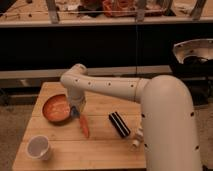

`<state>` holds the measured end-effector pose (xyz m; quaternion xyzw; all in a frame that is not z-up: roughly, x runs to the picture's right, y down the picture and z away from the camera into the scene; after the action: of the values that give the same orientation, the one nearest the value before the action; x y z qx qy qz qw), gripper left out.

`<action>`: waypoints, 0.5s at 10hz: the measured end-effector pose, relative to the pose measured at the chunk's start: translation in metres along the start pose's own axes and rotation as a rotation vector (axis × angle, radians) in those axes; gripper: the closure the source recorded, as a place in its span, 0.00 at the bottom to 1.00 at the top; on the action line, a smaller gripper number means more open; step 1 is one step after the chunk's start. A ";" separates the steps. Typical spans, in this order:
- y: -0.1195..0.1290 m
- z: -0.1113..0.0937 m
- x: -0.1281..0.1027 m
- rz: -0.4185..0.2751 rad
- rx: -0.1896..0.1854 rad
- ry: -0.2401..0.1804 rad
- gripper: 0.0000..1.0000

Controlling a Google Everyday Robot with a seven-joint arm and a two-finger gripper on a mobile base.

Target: Place the white sponge in the ceramic bowl

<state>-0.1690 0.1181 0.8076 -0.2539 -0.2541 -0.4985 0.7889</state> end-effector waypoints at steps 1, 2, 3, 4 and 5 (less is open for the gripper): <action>-0.005 0.000 0.000 -0.008 -0.004 0.006 1.00; -0.020 0.001 -0.004 -0.030 -0.005 0.015 1.00; -0.031 0.000 -0.005 -0.041 -0.002 0.020 1.00; -0.036 0.001 -0.004 -0.047 -0.003 0.025 1.00; -0.038 0.002 -0.001 -0.050 -0.008 0.026 1.00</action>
<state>-0.2042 0.1053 0.8139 -0.2442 -0.2479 -0.5226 0.7783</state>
